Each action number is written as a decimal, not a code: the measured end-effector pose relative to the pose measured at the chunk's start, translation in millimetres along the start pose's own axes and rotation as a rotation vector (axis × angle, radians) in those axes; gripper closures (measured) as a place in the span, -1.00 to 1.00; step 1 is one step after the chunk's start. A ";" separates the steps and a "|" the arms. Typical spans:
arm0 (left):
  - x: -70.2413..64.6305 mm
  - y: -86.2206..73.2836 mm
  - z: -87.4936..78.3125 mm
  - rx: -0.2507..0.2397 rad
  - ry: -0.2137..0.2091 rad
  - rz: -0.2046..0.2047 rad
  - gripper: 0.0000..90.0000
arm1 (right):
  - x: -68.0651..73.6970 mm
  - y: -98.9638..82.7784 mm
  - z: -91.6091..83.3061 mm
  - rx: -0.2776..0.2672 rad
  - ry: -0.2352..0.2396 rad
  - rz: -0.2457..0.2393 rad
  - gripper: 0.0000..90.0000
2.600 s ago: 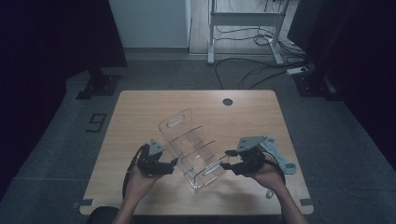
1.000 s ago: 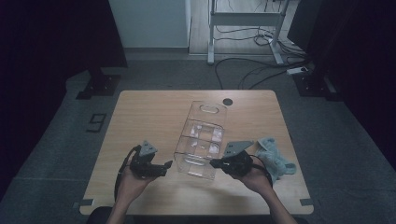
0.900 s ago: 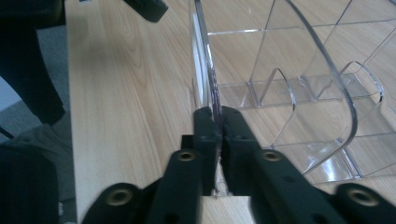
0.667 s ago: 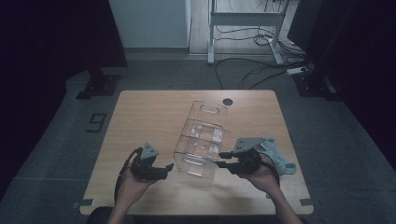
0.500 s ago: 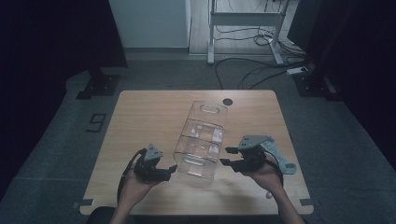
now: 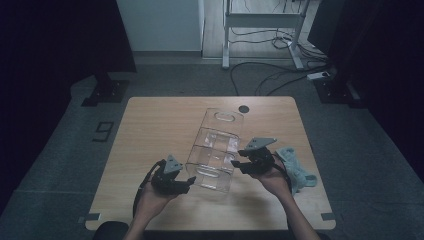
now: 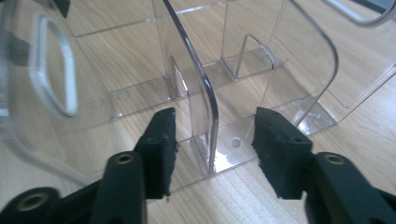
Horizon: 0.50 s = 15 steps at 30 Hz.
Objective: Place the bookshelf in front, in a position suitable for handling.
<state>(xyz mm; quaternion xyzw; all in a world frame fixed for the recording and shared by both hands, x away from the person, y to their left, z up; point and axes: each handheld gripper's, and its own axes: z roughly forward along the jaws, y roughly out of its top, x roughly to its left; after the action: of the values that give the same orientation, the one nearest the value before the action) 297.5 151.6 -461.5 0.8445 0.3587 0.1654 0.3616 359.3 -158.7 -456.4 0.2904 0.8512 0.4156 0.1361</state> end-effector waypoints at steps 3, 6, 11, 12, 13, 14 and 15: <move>0.1 -0.5 2.6 -0.002 0.007 0.001 -0.20 | -2.8 -2.7 5.5 -0.003 0.017 0.007 0.20; 0.7 -1.0 4.8 0.002 0.022 0.002 -0.15 | -4.3 -3.8 6.5 -0.013 0.040 0.014 0.24; 5.6 -2.6 9.6 0.003 0.051 -0.005 -0.10 | -1.5 -4.6 6.7 -0.018 0.077 0.001 0.36; 7.0 -3.1 10.2 0.006 0.053 -0.004 -0.07 | -0.1 -4.6 7.6 -0.015 0.087 -0.001 0.35; 8.0 -3.3 10.4 0.009 0.050 -0.005 0.01 | 2.2 -4.5 8.7 -0.010 0.075 -0.009 0.34; 9.2 -3.8 10.7 0.008 0.047 -0.008 0.01 | 3.3 -4.5 9.4 -0.006 0.070 -0.015 0.33; 10.3 -4.3 10.4 0.008 0.052 -0.012 0.02 | 4.5 -4.4 10.0 -0.004 0.069 -0.016 0.34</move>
<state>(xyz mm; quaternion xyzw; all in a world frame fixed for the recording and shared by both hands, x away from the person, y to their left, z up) 308.1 156.1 -471.6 0.8393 0.3735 0.1837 0.3498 358.8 -151.9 -466.0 0.2688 0.8568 0.4259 0.1106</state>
